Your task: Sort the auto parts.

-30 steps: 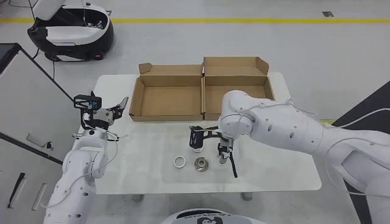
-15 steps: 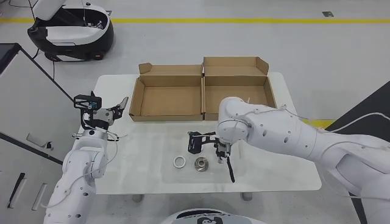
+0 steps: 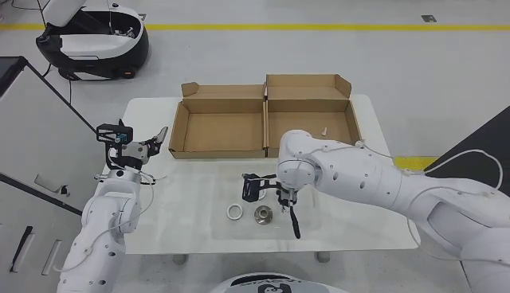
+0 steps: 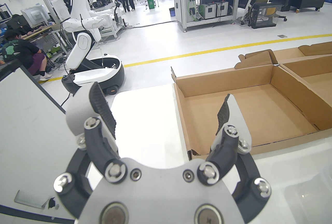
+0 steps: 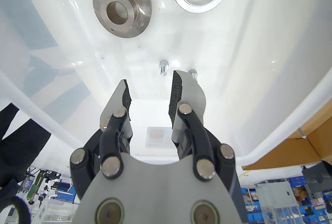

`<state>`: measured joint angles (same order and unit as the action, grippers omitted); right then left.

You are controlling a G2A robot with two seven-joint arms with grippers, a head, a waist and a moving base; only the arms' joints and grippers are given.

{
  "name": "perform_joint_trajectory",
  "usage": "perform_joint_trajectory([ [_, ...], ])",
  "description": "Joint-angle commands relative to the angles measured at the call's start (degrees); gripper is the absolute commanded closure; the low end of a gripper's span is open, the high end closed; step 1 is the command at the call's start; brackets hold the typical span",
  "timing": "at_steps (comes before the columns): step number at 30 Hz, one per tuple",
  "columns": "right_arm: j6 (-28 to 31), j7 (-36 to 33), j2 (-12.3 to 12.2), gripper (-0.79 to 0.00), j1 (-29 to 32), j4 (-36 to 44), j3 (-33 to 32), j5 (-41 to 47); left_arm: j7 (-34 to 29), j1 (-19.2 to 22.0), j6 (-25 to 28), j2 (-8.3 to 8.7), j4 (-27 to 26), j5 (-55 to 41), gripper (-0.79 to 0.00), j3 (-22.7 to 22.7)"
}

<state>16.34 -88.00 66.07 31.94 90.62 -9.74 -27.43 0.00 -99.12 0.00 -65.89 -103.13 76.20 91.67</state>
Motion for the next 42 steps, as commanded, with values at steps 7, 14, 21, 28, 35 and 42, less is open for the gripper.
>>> perform_joint_trajectory([
  [7, 0.0, 0.0, 1.4, -0.345, 0.7, -2.4, 0.0, -0.9, 0.0, 0.0, 0.0, 0.00, 0.0, 0.0, -0.785, 0.0],
  [14, 0.0, 0.0, 2.0, -0.339, 1.2, -4.0, 0.0, -1.0, 0.0, 0.0, 0.0, 0.00, 0.0, 0.0, -0.785, 0.0],
  [21, 0.0, 0.0, 1.9, -0.317, 1.3, -4.8, 0.0, -1.0, 0.0, 0.0, 0.0, 0.00, 0.0, 0.0, -0.785, 0.0],
  [28, 0.0, 0.0, 2.1, -0.299, 1.5, -5.0, 0.0, -0.9, 0.0, 0.0, 0.0, 0.00, 0.0, 0.0, -0.785, 0.0],
  [35, 0.0, 0.0, 2.5, -0.292, 1.4, -5.9, 0.0, -1.3, 0.0, 0.0, 0.0, 0.00, 0.0, 0.0, -0.785, 0.0],
  [42, 0.5, 0.4, 2.9, -0.277, 1.7, -7.2, 0.0, -1.4, 0.0, 0.0, 0.0, 0.00, 0.0, 0.0, -0.785, 0.0],
])
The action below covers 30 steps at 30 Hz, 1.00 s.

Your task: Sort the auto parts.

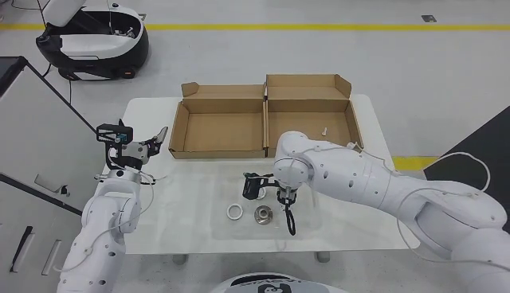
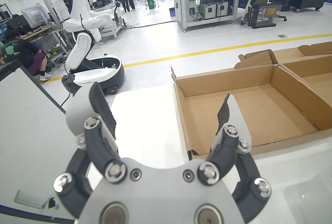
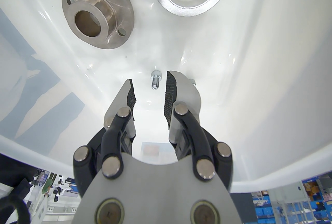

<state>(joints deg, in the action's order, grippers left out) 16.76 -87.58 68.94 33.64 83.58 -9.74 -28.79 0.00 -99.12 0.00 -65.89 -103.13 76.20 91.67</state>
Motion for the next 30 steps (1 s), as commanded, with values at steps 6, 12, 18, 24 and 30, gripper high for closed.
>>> perform_joint_trajectory([
  [6, 0.5, 0.5, 0.4, -0.256, 0.2, -1.1, 0.0, -0.2, 0.0, 0.0, 0.0, 0.00, 0.0, 0.0, -0.785, 0.0],
  [12, 0.4, 0.4, 0.8, -0.120, 0.5, -1.9, 0.0, -0.1, 0.0, 0.0, 0.0, 0.00, 0.0, 0.0, -0.785, 0.0],
  [18, -0.4, -0.4, 0.9, 0.000, -0.2, -1.4, 0.0, 1.2, 0.0, 0.0, 0.0, 0.00, 0.0, 0.0, -0.785, 0.0],
  [24, -0.4, -0.4, -0.4, 0.000, -3.4, 2.0, 0.0, 4.7, 0.0, 0.0, 0.0, 0.00, 0.0, 0.0, -0.785, 0.0],
  [30, -0.4, -0.4, -3.6, 0.000, -8.2, 8.9, 0.0, 10.0, 0.0, 0.0, 0.0, 0.00, 0.0, 0.0, -0.785, 0.0],
])
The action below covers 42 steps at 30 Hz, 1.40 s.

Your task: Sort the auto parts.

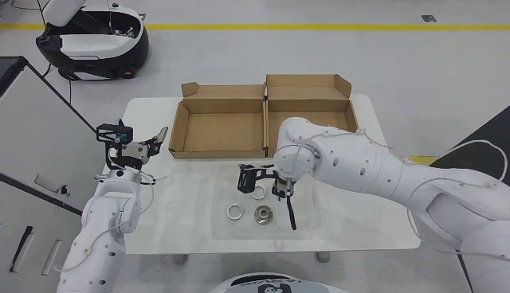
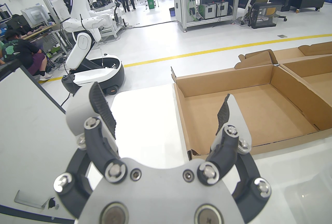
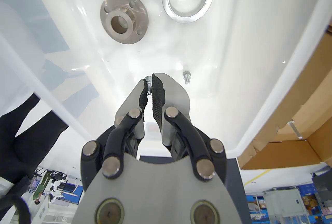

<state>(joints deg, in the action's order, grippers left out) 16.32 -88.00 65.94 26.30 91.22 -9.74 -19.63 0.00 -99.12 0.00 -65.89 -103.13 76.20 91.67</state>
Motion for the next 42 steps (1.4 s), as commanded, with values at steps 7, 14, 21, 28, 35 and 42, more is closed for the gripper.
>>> perform_joint_trajectory([
  [7, 0.0, 0.0, -4.9, 0.000, -7.0, 9.6, 0.0, 6.6, 0.0, 0.0, 0.0, 0.00, 0.0, 0.0, -0.785, 0.0],
  [14, 2.3, 2.3, -9.6, 0.000, -12.4, 11.8, 0.0, 12.0, 0.0, 0.0, 0.0, 0.00, 0.0, 0.0, -0.785, 0.0],
  [21, 12.6, 12.6, -16.7, 0.000, -14.9, 10.9, 0.0, 12.5, 0.0, 0.0, 0.0, 0.00, 0.0, 0.0, -0.785, 0.0],
  [28, 29.4, 29.4, -21.7, 0.000, -15.8, 6.8, 0.0, 7.9, 0.0, 0.0, 0.0, 0.00, 0.0, 0.0, -0.785, 0.0],
  [35, 41.7, 42.2, -22.7, 0.000, -17.2, 2.6, 0.0, 4.6, 0.0, 0.0, 0.0, 0.00, 0.0, 0.0, -0.785, 0.0],
  [42, 41.7, 53.2, -21.2, 0.000, -15.8, 3.3, 0.0, 3.2, 0.0, 0.0, 0.0, 0.00, 0.0, 0.0, -0.785, 0.0],
])
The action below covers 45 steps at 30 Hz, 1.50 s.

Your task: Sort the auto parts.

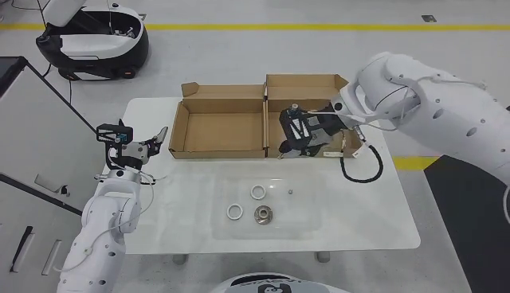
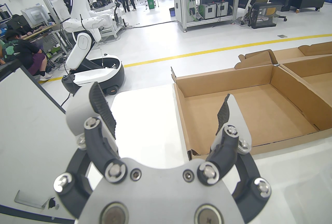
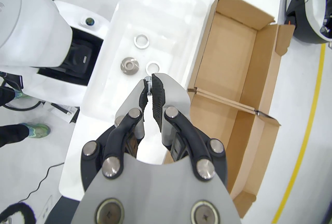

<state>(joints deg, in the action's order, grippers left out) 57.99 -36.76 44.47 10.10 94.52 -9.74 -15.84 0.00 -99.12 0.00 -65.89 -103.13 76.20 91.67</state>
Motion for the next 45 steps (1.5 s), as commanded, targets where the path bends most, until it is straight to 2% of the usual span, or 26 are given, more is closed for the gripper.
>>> perform_joint_trajectory([
  [1, 0.0, 3.4, 0.5, 0.000, 0.7, 0.0, 0.0, -1.6, 0.0, 0.0, 0.0, 0.00, 0.0, 0.0, -0.785, 0.0],
  [4, 0.0, 6.6, 1.3, 0.000, 1.6, -0.3, 0.0, -3.1, 0.0, 0.0, 0.0, 0.00, 0.0, 0.0, -0.785, 0.0],
  [15, 0.0, 6.6, 1.3, 0.000, 1.6, -0.3, 0.0, -3.1, 0.0, 0.0, 0.0, 0.00, 0.0, 0.0, -0.785, 0.0],
  [20, 0.0, 13.7, 1.2, 0.000, 5.3, -0.6, -2.1, -2.5, 0.0, 0.0, 0.0, 0.00, 0.0, 0.0, -0.785, 0.0],
  [26, 0.0, 25.4, 0.5, 0.000, 10.4, 0.6, -4.5, -2.5, 0.0, 0.0, 0.0, 0.00, 0.0, 0.0, -0.785, 0.0],
  [31, 0.0, 38.5, -0.5, 0.000, 14.8, 2.3, -6.9, -5.2, 0.0, 0.0, 0.0, 0.00, 0.0, 0.0, -0.785, 0.0],
  [37, 0.0, 59.0, -2.2, 0.000, 19.7, 4.8, -9.0, -14.5, 0.0, 0.0, 0.0, 0.00, 0.0, 0.0, -0.785, 0.0],
  [43, 0.0, 83.0, -4.5, 0.000, 22.1, 5.7, -8.8, -29.8, 0.0, 0.0, 0.0, 0.00, 0.0, 0.0, -0.785, 0.0],
  [45, 0.0, 83.1, -5.0, 0.000, 22.8, 7.5, -9.7, -29.7, 0.0, 0.0, 0.0, 0.00, 0.0, 0.0, -0.785, 0.0],
])
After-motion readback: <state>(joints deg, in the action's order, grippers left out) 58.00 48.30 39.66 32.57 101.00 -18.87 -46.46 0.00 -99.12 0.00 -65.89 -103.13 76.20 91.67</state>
